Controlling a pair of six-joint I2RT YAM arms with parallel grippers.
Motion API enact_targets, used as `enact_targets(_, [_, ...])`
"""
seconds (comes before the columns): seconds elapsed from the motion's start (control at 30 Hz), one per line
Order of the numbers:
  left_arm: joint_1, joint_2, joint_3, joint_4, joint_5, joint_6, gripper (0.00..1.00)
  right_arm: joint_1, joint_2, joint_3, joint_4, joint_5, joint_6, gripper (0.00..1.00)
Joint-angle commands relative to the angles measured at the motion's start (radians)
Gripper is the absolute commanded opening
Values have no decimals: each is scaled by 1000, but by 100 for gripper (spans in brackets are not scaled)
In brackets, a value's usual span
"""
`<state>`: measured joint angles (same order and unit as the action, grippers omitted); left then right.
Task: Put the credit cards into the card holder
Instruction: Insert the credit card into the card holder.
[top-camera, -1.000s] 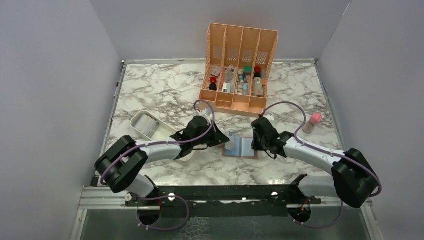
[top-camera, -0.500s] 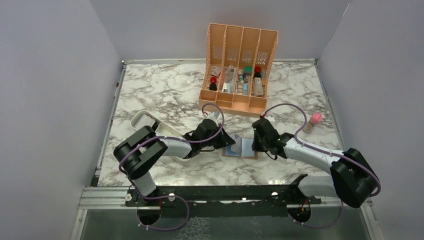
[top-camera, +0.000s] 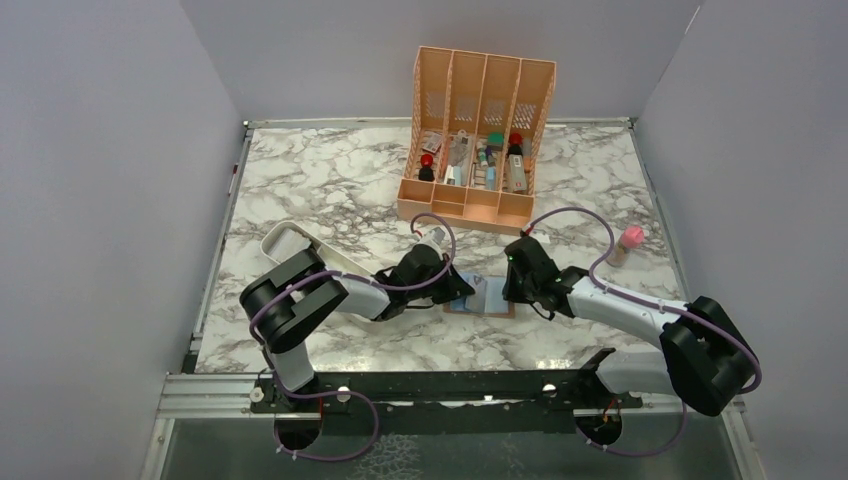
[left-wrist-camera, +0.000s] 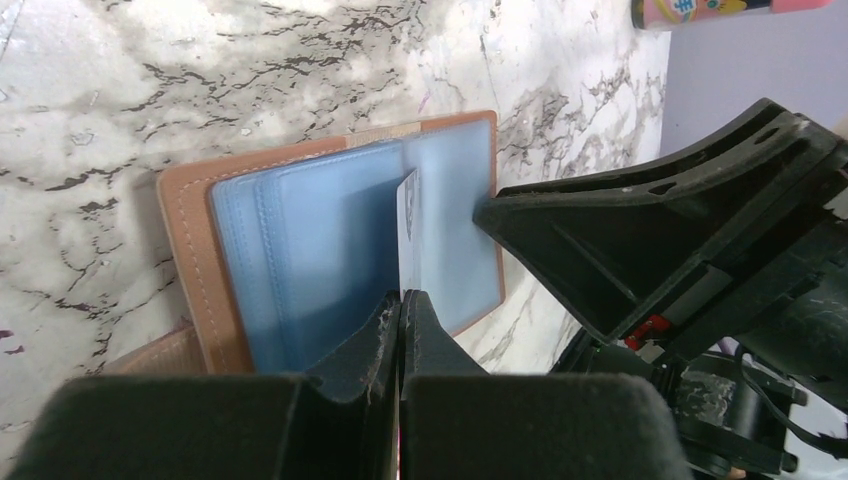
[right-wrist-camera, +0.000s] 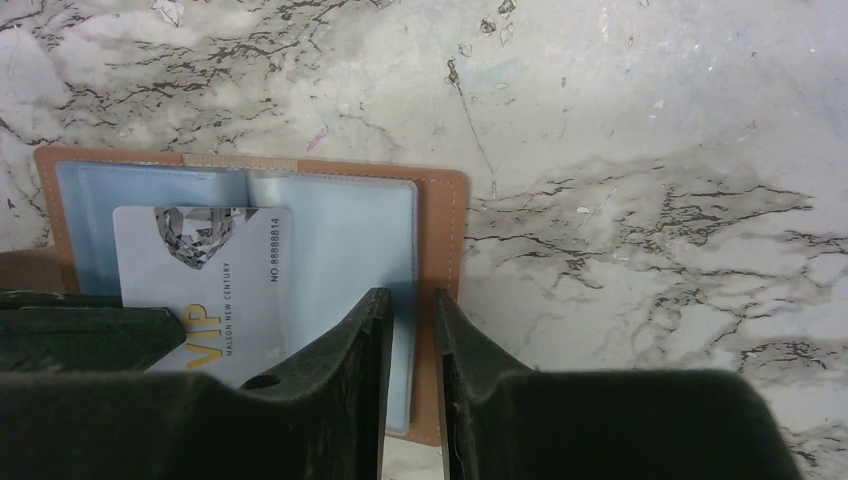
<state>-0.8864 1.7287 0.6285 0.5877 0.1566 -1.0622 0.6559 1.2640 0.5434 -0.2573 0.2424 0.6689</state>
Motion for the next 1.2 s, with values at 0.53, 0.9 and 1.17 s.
enact_targets(0.53, [-48,-5,-7,38,-193,-5,0,-4,-11,-35,-12,-43,49,26])
enact_targets(0.9, [-88,39,29,51,-154,23,6,-4,-1,-27,-10,-40,55,25])
enact_targets(1.17, [-96,45,28,50,-132,4,0,-6,-10,-11,-25,-30,65,25])
